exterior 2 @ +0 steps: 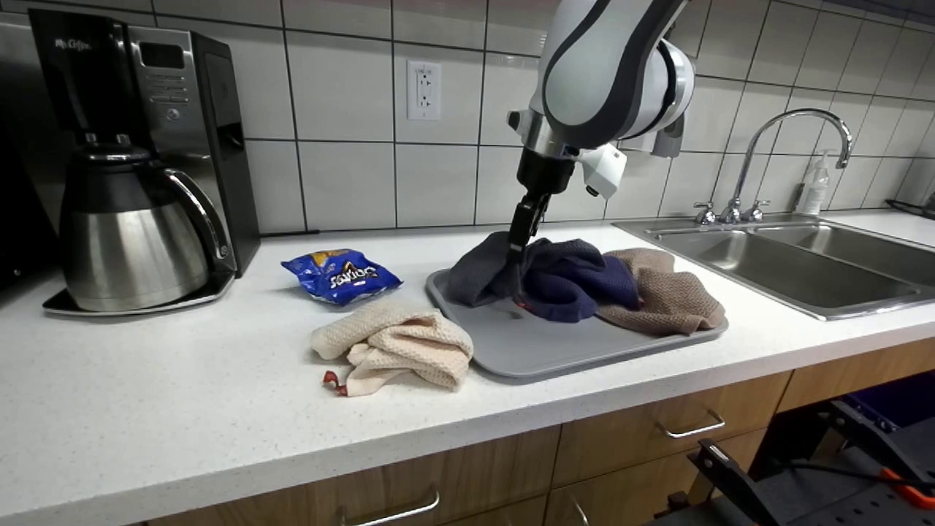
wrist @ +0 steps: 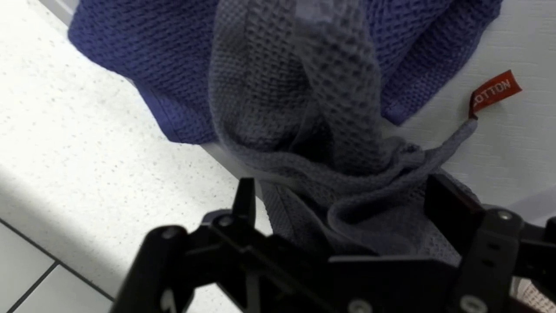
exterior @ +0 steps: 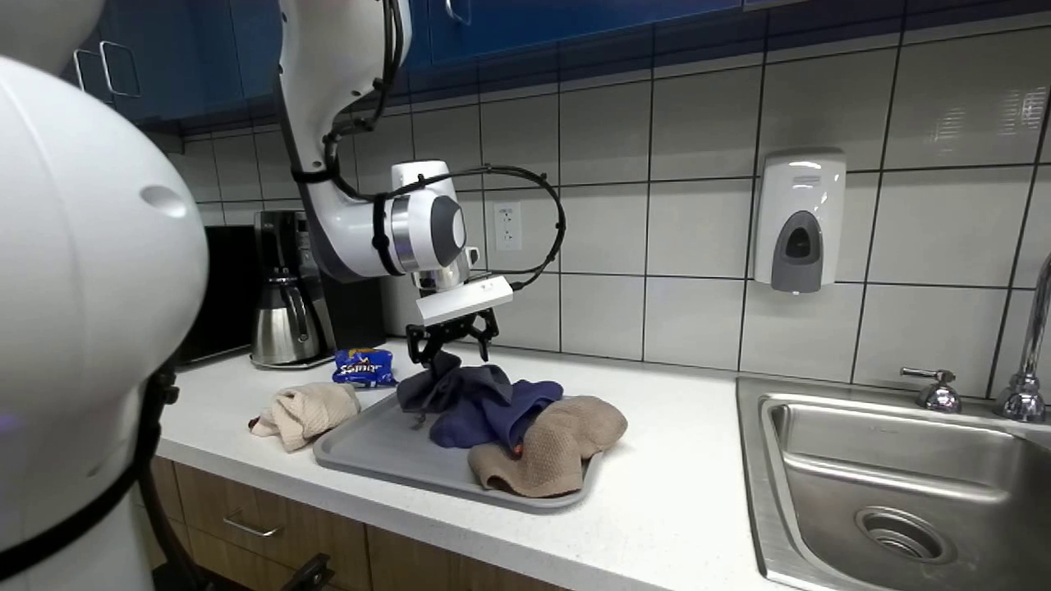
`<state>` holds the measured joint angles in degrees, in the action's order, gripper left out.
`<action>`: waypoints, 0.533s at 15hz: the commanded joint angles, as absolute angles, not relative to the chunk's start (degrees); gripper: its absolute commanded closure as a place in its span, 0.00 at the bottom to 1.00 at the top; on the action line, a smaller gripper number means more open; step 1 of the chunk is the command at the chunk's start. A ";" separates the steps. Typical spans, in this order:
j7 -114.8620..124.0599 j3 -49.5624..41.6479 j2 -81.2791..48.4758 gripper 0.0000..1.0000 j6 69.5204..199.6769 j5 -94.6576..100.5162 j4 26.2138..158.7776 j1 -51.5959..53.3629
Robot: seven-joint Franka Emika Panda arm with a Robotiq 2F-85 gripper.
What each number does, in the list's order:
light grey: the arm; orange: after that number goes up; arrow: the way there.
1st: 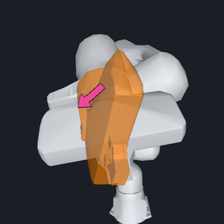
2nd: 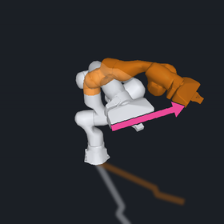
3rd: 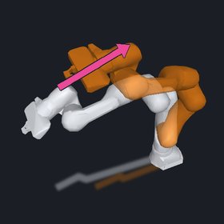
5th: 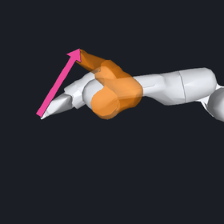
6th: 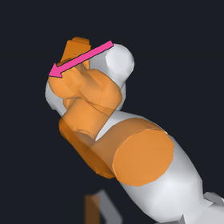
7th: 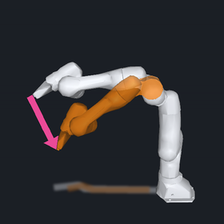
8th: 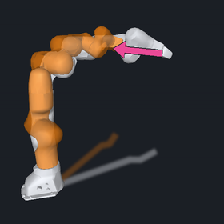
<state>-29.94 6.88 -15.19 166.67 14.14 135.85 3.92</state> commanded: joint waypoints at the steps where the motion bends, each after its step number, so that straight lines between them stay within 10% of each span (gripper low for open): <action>1: -29.23 7.60 -15.44 0.00 166.60 14.96 135.77 3.16; 8: -29.24 7.70 -15.76 0.00 166.61 14.97 135.77 3.17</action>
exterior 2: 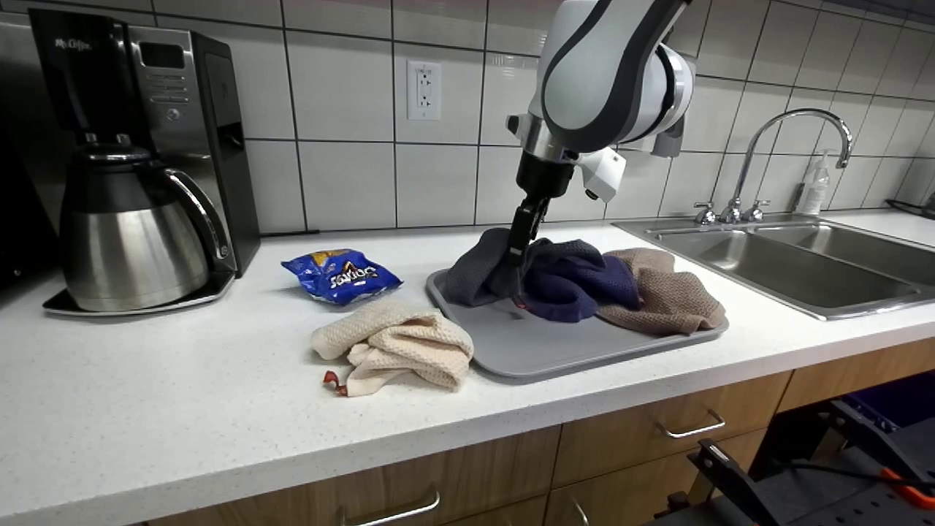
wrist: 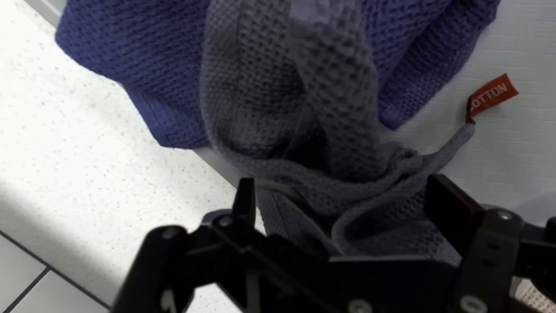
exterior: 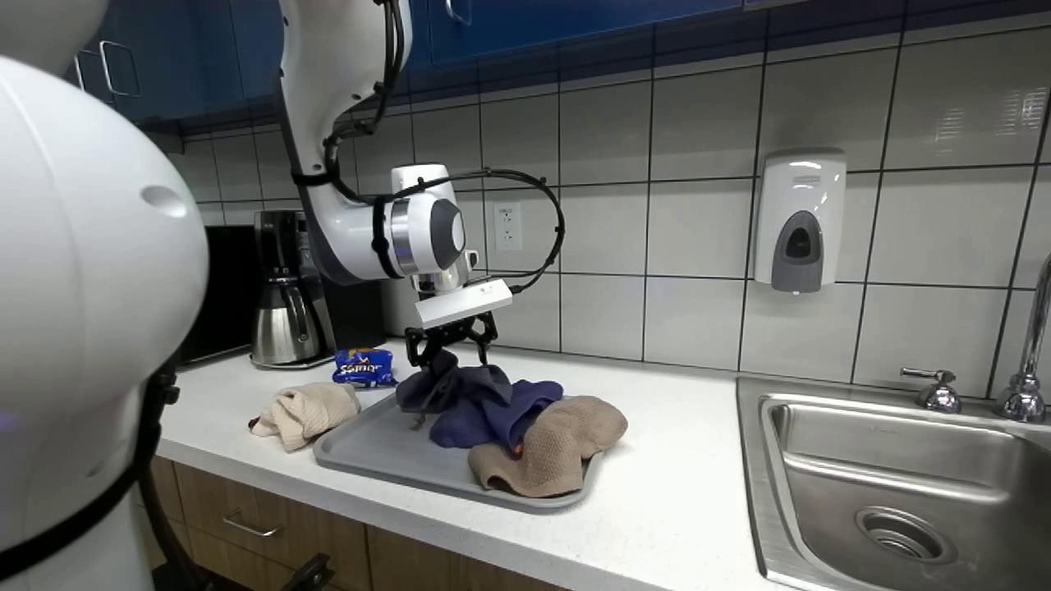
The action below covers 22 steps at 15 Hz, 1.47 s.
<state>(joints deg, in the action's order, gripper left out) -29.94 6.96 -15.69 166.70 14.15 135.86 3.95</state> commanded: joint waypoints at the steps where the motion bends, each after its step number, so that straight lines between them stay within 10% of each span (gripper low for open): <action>1: -29.24 7.70 -15.76 0.00 166.61 14.97 135.77 3.18; 22: -30.35 9.55 -12.24 0.00 165.60 15.80 137.51 3.85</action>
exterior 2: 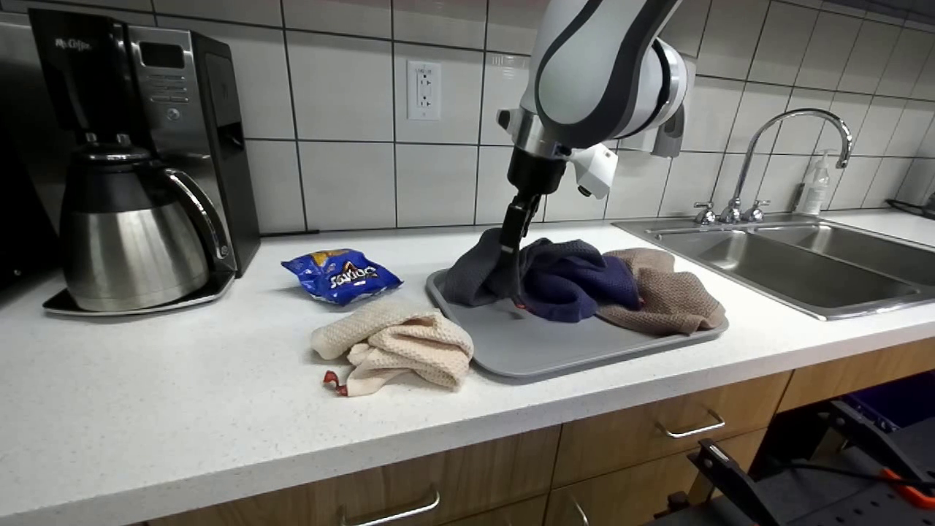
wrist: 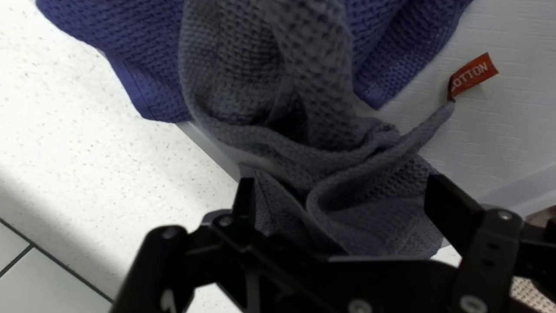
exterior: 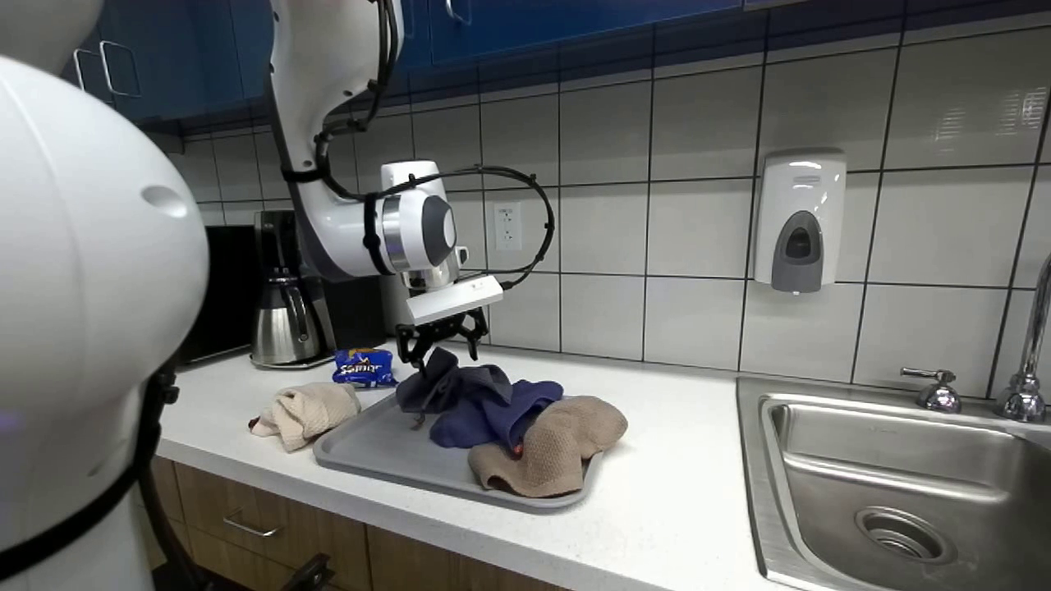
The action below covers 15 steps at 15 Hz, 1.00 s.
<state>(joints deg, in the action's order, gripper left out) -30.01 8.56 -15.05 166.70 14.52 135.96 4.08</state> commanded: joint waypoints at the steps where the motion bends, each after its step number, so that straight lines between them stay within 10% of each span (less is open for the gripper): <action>1: -30.59 9.89 -11.89 0.00 165.75 15.80 137.75 3.83; 15: -31.73 12.81 -8.30 0.00 165.98 17.26 139.06 7.14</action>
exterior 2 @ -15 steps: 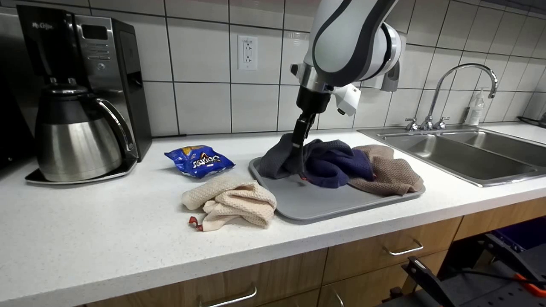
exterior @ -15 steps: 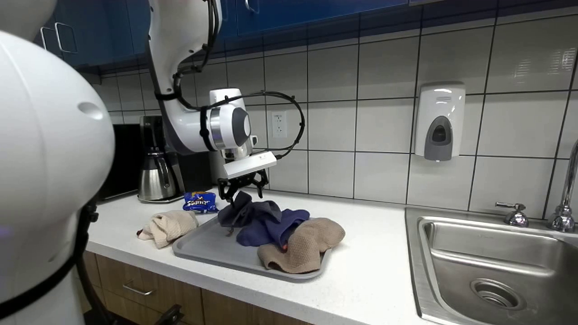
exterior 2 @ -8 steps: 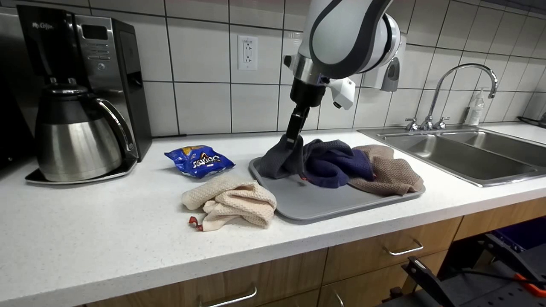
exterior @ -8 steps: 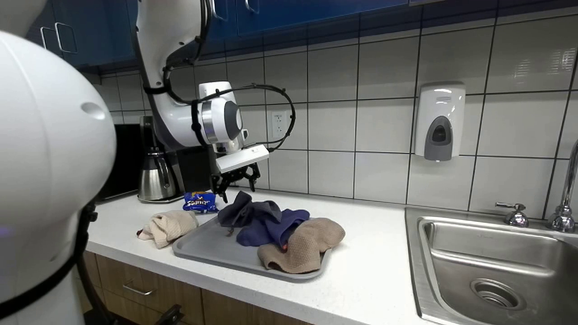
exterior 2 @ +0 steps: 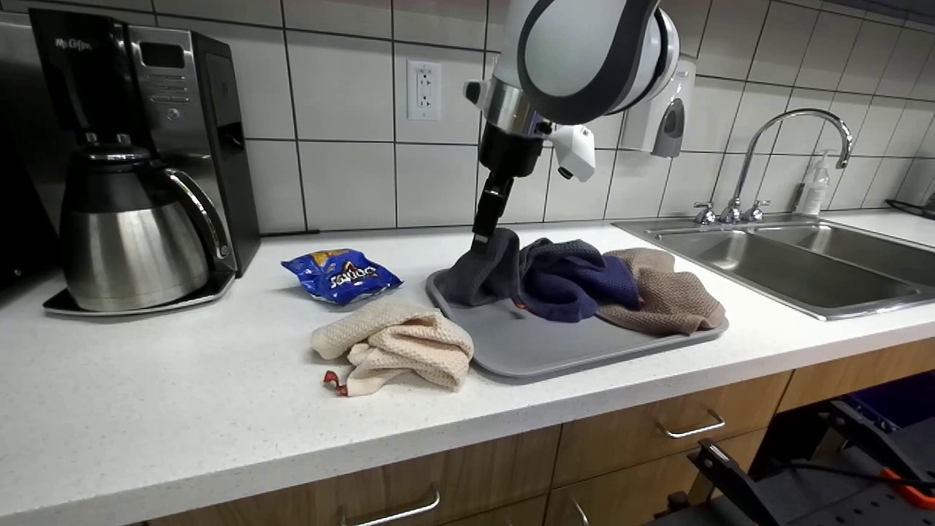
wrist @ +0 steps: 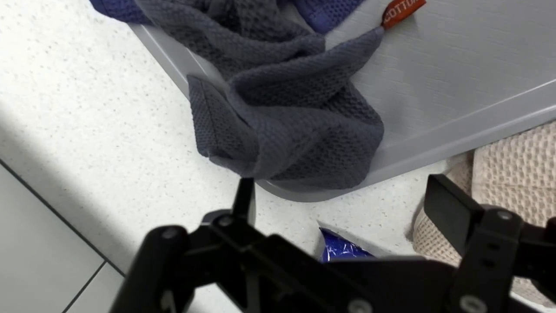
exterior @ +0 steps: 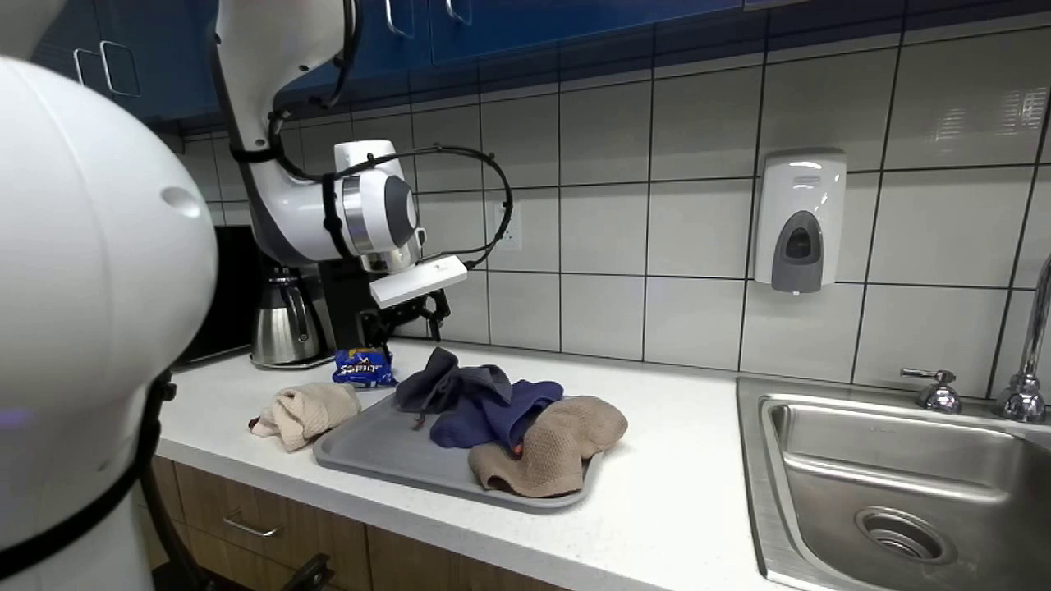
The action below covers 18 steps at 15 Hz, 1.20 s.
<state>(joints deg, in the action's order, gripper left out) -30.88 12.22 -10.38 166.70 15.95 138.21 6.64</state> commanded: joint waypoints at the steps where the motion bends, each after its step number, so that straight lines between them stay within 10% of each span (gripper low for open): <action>1: -31.97 13.04 -8.48 0.00 166.10 17.28 138.97 7.40; 18: -48.91 24.70 -9.18 0.00 166.18 9.28 140.16 7.14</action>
